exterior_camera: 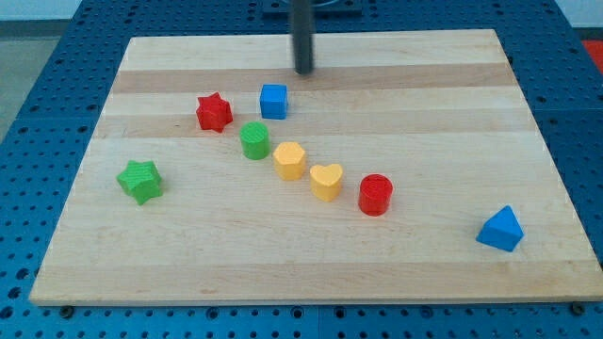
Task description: Push the blue cube to the top left
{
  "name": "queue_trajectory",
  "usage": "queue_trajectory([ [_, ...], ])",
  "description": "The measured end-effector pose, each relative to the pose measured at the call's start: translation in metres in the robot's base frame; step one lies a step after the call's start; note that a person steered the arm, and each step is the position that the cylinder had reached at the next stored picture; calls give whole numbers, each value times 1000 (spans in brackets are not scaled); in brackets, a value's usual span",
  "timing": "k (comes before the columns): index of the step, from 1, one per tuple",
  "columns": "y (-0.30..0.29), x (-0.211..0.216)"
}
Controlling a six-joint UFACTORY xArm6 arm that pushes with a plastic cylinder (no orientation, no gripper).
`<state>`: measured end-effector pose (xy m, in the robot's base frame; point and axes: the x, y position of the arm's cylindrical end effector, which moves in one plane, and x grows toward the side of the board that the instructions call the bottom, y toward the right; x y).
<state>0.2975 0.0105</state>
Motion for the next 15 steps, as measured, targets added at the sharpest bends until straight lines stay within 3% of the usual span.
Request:
queue_trajectory([
  [2,-14,110],
  [3,-14,106],
  [5,-45,56],
  [7,-116,17],
  [9,-195,7],
  [10,-198,7],
  [12,-116,10],
  [13,-119,59],
  [15,-135,73],
])
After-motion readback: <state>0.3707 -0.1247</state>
